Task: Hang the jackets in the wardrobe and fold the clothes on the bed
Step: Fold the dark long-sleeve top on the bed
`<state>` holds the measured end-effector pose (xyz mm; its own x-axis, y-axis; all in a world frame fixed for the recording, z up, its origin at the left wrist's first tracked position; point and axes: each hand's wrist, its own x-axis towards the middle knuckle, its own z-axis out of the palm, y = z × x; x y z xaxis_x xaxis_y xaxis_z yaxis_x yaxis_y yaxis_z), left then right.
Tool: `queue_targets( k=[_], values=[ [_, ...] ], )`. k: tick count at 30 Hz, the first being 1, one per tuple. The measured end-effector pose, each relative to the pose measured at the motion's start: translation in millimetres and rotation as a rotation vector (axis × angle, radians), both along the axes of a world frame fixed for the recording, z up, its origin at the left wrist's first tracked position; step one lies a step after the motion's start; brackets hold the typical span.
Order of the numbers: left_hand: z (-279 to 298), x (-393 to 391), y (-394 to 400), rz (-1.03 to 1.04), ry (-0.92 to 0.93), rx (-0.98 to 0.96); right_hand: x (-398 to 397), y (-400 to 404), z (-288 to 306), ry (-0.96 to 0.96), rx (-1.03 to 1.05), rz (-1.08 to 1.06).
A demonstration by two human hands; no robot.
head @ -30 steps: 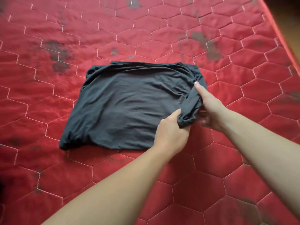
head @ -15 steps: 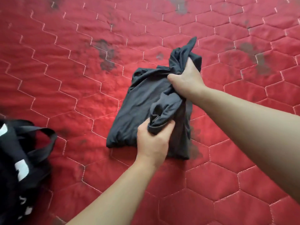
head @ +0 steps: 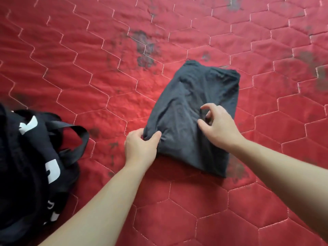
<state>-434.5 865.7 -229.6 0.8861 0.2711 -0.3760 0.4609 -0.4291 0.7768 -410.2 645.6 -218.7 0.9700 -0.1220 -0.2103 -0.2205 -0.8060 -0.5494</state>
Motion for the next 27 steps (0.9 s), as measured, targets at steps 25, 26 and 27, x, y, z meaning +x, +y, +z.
queue_targets(
  k=[25,26,27],
  values=[
    [46,-89,36,-0.041,0.712,-0.451,-196,-17,36,0.549,0.705,-0.541],
    [50,-93,36,-0.013,0.65,-0.44,-199,-16,41,0.514,0.712,-0.543],
    [53,-93,36,-0.003,0.567,-0.421,-198,-15,46,0.475,0.718,-0.534]
  ],
)
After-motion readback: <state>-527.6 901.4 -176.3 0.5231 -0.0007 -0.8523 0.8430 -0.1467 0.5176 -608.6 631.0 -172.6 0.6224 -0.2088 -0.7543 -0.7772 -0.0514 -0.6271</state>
